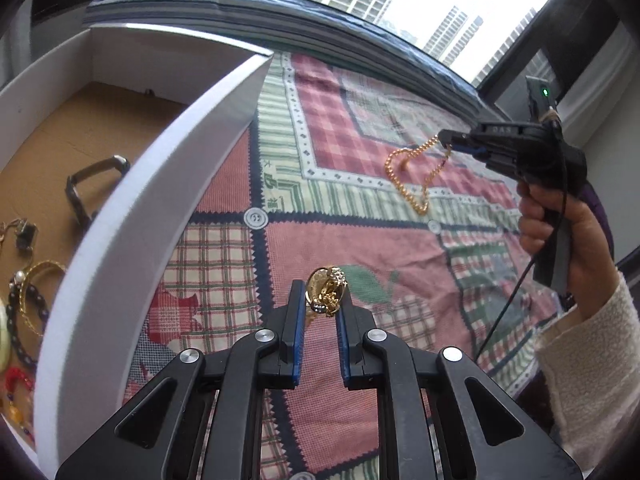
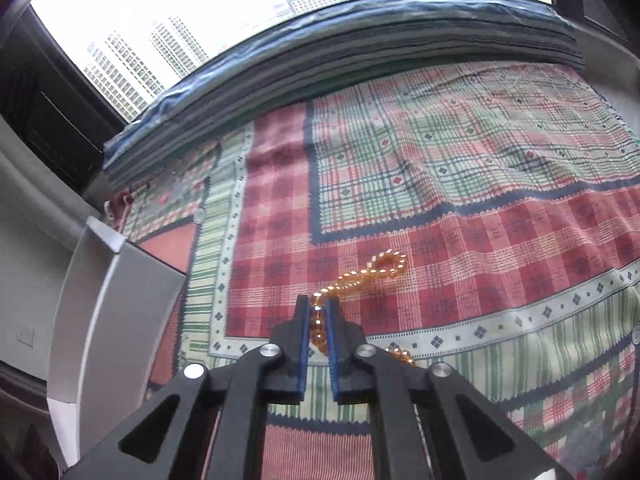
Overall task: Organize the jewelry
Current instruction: 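Carry the gold pendants and gold chain over the box with both grippers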
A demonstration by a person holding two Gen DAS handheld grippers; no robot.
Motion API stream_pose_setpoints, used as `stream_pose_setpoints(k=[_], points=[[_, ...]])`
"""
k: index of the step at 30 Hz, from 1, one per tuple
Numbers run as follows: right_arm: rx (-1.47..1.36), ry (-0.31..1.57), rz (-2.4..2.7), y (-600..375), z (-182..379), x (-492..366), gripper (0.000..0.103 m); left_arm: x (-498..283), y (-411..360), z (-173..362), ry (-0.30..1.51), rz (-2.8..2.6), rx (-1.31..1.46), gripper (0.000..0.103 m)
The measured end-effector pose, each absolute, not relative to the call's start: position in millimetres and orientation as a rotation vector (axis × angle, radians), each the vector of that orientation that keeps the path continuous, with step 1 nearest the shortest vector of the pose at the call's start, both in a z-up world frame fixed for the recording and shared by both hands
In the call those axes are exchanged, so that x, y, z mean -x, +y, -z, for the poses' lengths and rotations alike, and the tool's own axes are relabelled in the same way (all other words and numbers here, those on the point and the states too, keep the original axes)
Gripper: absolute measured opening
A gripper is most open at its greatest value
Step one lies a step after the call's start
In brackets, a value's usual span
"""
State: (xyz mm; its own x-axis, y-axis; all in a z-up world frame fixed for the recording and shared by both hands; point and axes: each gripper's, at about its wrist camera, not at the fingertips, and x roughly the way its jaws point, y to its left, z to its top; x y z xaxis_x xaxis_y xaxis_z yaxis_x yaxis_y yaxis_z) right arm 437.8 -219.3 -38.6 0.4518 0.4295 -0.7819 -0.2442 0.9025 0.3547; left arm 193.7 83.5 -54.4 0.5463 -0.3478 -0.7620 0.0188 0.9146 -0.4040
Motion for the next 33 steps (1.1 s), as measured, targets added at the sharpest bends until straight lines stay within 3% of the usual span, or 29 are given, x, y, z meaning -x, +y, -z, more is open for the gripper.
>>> stream_pose_setpoints(k=[9, 22, 33], points=[[-0.104, 0.862, -0.567, -224.9, -56.9, -371.8, 0.008, -166.5, 107.8, -18.1, 0.907, 0.236, 0.423, 0.012], [-0.015, 0.719, -0.836, -140.0, -151.2, -299.8, 0.008, -104.7, 183.0, -83.2, 0.834, 0.095, 0.416, 0.012], [0.002, 0.707, -1.033, -18.6, -186.8, -289.0, 0.008, -100.2, 254.6, -75.0, 0.803, -0.118, 0.393, 0.012]])
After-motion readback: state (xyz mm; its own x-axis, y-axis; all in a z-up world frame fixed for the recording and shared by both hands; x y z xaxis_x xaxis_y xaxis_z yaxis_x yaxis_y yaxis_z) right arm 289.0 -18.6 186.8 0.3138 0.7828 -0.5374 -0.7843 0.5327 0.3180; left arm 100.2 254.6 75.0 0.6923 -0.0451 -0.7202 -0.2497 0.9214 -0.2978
